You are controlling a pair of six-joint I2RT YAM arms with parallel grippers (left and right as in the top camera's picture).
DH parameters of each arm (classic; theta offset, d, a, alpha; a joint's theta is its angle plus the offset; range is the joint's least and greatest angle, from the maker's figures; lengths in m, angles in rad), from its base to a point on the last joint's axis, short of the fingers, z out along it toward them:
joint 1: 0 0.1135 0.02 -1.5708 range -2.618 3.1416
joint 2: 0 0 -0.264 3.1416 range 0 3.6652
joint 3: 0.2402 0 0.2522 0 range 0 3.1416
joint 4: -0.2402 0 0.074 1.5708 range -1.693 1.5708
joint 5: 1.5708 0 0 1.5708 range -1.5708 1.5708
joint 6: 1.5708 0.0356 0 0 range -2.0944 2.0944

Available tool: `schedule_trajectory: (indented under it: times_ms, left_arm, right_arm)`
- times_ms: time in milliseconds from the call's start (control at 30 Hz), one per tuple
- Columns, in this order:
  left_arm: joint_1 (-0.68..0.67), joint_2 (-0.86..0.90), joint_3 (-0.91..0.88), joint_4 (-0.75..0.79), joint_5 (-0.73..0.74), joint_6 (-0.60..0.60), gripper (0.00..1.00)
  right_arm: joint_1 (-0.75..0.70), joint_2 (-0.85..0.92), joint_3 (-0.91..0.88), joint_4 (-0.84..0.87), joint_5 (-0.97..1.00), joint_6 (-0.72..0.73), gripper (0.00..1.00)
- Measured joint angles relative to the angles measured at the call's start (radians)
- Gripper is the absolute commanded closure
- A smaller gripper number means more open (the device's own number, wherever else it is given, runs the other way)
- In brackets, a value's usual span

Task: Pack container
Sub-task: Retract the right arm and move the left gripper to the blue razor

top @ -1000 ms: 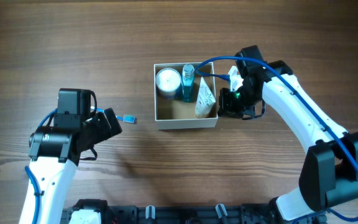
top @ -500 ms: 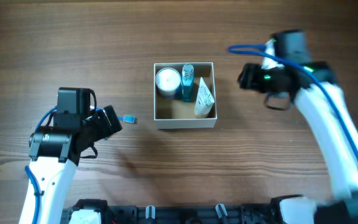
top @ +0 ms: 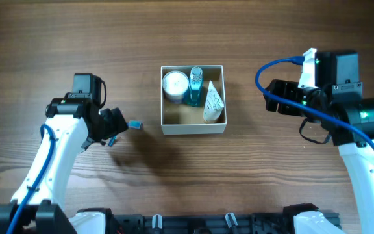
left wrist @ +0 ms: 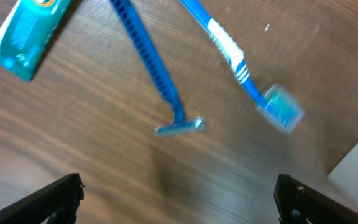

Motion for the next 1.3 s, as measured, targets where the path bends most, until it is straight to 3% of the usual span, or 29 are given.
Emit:
schedule_trajectory:
  times_ms: [267,733,900,1067,1167,1233,1300]
  left_arm:
    - [0.049,0.14,0.0,0.084,0.027,-0.13,0.0]
    - [0.097,0.281,0.001,0.183,0.02,-0.193,0.04]
    - [0.097,0.322,0.001,0.18,-0.001,-0.238,0.14]
    - [0.097,0.323,0.001,0.163,-0.016,-0.269,0.39]
    - [0.097,0.323,0.001,0.159,-0.03,-0.291,0.47]
    - [0.097,0.323,0.001,0.162,-0.03,-0.3,0.62]
    - [0.097,0.323,0.001,0.169,-0.031,-0.309,0.64]
  right_arm:
    - [0.0,0.071,0.0,-0.031,0.0,-0.029,0.1]
    - [0.0,0.088,0.0,-0.037,0.0,-0.033,0.1]
    - [0.0,0.088,0.0,-0.038,0.0,-0.036,0.09]
    - [0.0,0.088,0.0,-0.038,0.0,-0.036,0.1]
    - [0.0,0.088,0.0,-0.038,0.0,-0.036,0.09]
    - [0.0,0.088,0.0,-0.038,0.0,-0.036,0.09]
    - [0.0,0.088,0.0,-0.038,0.0,-0.036,0.09]
